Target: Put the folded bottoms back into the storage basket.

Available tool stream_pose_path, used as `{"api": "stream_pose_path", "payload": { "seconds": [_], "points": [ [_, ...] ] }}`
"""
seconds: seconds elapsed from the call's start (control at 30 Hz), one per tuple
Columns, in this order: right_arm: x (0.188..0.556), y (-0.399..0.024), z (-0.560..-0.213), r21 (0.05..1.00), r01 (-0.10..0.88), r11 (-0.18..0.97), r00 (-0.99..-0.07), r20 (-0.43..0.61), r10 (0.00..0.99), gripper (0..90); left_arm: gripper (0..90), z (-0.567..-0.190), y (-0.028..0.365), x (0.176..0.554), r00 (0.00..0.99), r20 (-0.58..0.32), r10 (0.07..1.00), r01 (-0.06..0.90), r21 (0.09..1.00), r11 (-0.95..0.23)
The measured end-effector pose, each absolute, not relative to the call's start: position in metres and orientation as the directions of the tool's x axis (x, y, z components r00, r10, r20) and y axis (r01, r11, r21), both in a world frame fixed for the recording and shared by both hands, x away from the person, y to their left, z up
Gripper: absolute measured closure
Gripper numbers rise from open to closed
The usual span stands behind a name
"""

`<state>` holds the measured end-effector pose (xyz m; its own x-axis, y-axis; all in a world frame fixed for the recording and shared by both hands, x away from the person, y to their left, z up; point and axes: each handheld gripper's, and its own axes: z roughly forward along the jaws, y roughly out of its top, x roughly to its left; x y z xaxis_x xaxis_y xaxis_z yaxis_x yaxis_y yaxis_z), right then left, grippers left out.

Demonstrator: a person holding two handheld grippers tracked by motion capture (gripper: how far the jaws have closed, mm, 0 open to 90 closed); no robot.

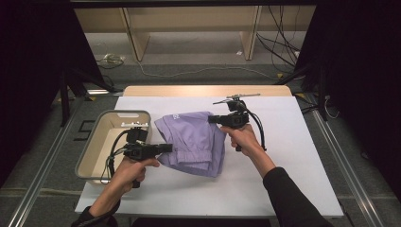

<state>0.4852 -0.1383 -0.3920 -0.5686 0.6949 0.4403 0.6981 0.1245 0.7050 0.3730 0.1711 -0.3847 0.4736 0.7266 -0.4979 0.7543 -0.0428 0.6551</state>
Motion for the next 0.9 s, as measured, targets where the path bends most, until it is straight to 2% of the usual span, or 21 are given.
{"api": "stream_pose_path", "payload": {
  "seconds": [0.9],
  "points": [
    [0.495, -0.077, -0.376, 0.721, 0.675, 0.158, -0.612, 0.427, 0.665, 87.4, 87.6, -0.366, 0.224, 0.368, 0.453, -0.502, 0.737, 0.738, 0.674, 0.006]
  ]
}}
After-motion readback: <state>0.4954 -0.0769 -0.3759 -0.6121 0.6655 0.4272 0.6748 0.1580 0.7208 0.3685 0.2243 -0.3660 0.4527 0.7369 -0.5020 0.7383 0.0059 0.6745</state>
